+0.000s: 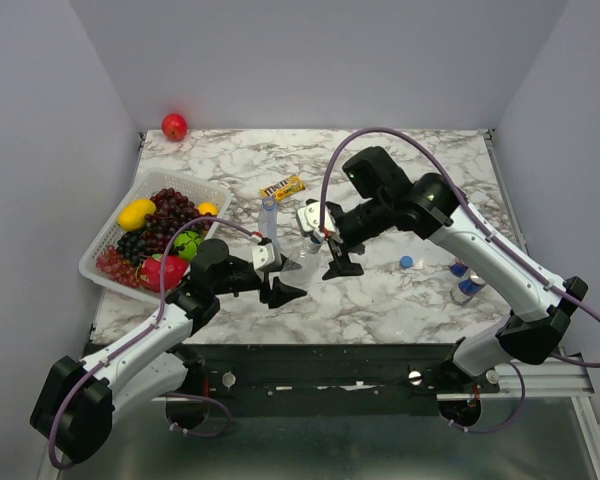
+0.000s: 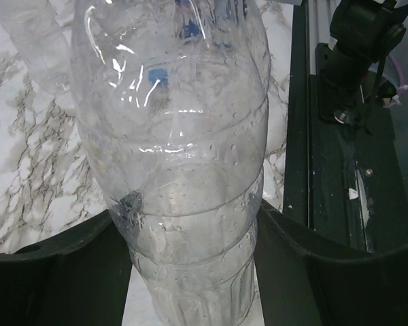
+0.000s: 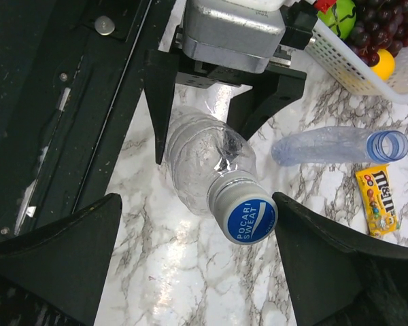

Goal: Screw on the bottle caps

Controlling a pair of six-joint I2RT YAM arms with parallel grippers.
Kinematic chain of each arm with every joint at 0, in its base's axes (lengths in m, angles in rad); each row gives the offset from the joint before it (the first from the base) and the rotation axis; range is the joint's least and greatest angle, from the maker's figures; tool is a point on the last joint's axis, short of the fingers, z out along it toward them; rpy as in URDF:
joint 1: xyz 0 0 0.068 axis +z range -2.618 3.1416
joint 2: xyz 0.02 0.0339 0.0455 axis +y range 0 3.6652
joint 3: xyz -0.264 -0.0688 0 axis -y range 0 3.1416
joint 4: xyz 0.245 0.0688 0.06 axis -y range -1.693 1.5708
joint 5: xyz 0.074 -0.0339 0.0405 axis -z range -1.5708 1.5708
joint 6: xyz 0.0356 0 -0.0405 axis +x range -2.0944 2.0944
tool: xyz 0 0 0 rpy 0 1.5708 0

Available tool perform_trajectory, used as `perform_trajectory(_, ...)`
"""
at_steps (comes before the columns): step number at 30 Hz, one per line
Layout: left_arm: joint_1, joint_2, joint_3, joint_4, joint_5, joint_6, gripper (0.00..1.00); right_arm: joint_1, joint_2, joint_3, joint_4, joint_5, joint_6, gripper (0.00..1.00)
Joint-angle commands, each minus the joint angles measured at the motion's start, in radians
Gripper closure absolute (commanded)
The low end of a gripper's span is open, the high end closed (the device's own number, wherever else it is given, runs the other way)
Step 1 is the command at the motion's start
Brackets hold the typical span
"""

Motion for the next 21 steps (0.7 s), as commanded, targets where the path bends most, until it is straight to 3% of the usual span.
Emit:
perform_trajectory(1, 0.023, -0.008, -0.01, 0.094, -0.02, -0.093, 1.0, 0.006, -0.034, -0.054, -0.016, 0.051, 0.019, 0.03)
perform_trajectory(14, 0.051, -0.018, -0.02, 0.125, -0.03, -0.122, 1.0, 0.004, -0.043, -0.088, 0.055, 0.149, 0.135, 0.03)
perform_trajectory(21, 0.051, -0.029, -0.014, 0.044, 0.013, -0.026, 1.0, -0.002, -0.028, -0.008, 0.036, 0.219, 0.135, 0.02)
